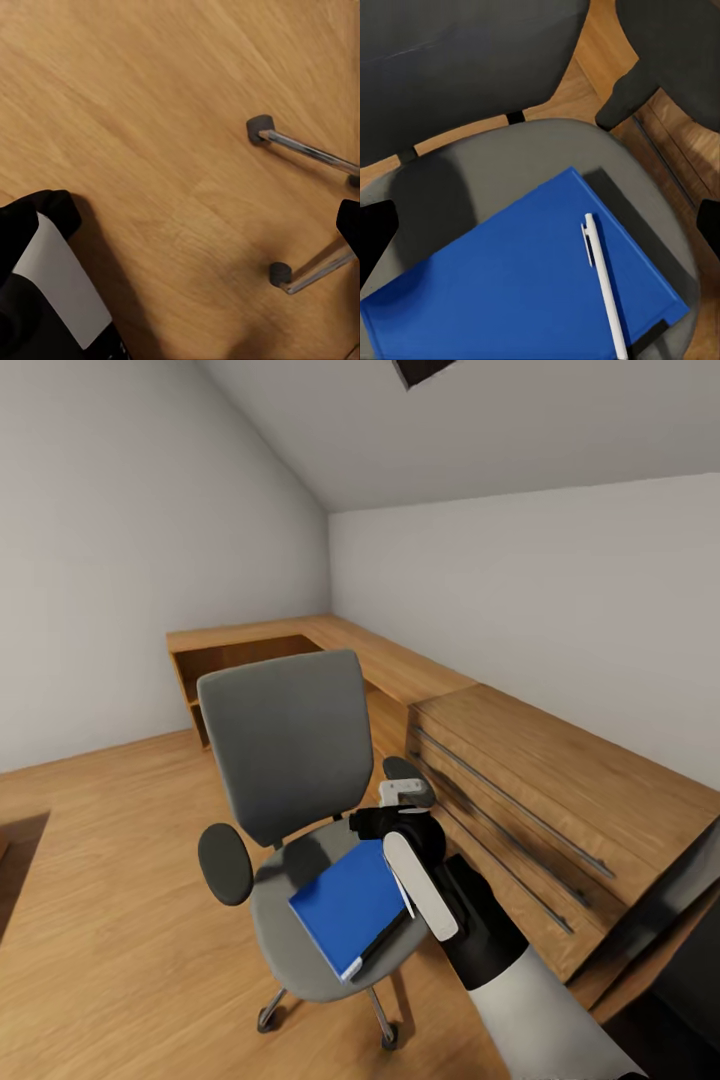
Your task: In the bedroom, organize the workspace by keeping the computer under the desk, ensuring the monitor is on the desk, placing the keyboard on the desk next to the monitor, placing the mouse on the desk next to the keyboard, moving the folder from the swivel chair onto the desk next to the mouse, stacking the notebook on top of the folder with the pen on top of the notebook, and positioning the swivel chair next to the desk.
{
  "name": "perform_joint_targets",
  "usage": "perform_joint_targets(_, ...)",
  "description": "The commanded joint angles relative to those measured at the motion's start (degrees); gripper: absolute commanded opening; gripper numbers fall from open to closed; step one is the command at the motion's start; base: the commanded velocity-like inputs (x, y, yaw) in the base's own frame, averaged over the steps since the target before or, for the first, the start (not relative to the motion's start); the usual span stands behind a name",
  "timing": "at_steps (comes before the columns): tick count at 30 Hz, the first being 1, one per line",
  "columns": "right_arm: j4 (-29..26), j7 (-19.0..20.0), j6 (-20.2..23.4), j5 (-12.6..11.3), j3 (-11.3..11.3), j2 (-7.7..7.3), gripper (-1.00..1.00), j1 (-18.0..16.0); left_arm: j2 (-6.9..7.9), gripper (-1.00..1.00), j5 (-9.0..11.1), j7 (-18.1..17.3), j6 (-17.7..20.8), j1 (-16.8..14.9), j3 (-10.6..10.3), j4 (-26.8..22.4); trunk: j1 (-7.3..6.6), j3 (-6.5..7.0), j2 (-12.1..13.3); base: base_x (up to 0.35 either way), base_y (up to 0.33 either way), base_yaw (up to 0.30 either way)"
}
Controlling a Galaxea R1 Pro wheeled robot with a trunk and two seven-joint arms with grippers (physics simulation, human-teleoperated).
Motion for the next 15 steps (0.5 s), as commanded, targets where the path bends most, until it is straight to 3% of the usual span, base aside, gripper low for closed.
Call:
perform_joint_targets(1,0.07,-0.63,0.2,-0.56,0.11,0.02,1.0,-0.06,-0.04,1.0,0.65,0.52,0.13,-0.01,0.11,-0.11,0.23,-0.13,-0.44,0.019,0.004,0.0)
perform_joint_targets(15,1.35,-0.72,0.56,-0.18,0.22,0.08,1.0,-0.07,-0.2,1.0,0.94,0.54,0.2,-0.01,0.32,-0.1,3.3,-1.32,-6.05,0.001,0.0,0.0)
